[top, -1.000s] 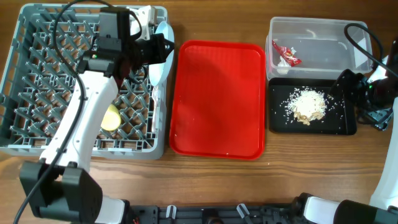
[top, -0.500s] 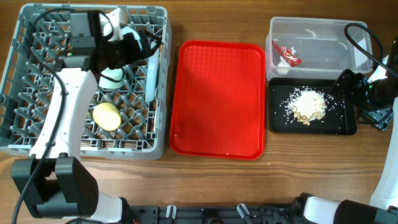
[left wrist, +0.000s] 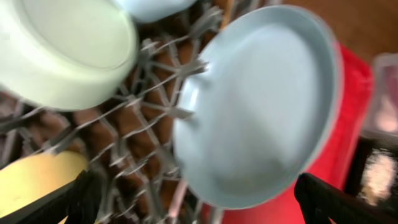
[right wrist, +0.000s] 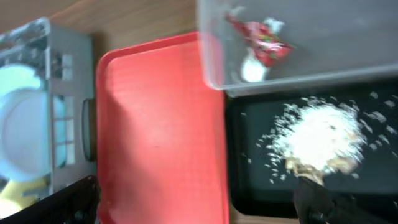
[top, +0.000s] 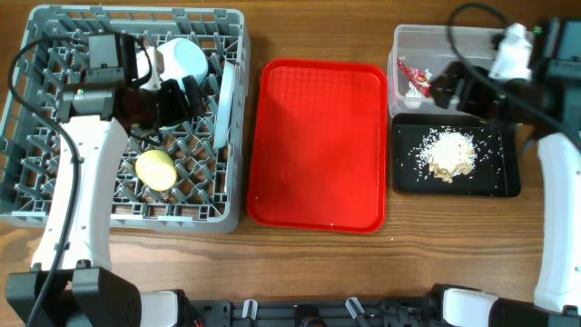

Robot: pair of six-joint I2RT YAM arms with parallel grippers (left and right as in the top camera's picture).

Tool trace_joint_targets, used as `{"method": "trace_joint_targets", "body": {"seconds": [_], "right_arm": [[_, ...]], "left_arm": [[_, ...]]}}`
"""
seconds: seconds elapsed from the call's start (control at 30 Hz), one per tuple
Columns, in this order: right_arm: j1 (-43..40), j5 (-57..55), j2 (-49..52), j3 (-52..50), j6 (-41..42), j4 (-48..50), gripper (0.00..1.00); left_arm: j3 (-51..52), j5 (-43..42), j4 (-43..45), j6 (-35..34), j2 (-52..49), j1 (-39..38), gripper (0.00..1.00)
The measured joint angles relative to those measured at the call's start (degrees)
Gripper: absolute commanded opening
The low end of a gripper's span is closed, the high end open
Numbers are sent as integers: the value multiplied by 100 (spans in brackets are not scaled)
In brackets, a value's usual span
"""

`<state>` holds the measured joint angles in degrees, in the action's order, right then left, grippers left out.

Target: Sort waste into correct bins and load items into the dishwasher rack

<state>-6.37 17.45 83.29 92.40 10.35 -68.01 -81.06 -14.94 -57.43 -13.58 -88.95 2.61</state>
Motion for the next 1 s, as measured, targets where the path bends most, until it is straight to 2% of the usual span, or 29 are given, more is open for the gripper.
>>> {"method": "trace_joint_targets", "body": {"seconds": [0.17, 0.33, 0.57, 0.73, 0.87, 1.0], "right_arm": [[623, -380, 269, 0, -22, 94, 100], [737, -549, 612, 0, -13, -66, 100], [737, -614, 505, -81, -13, -52, 100], [737, -616, -264, -911, -15, 503, 100], [737, -664, -1307, -2072, -20, 1211, 100], [737, -815, -2472, -3012, -22, 1453, 100]], "left_arm": [[-2, 658, -481, -310, 0, 0, 100], [-2, 1005, -1019, -507, 0, -13, 100], [0, 817, -1550, -114, 9, -105, 100], [391, 743, -1189, 0, 420, -118, 100], [1200, 664, -610, 118, 1373, -125, 100], [2107, 302, 4, 413, 2682, -140, 100]]}}
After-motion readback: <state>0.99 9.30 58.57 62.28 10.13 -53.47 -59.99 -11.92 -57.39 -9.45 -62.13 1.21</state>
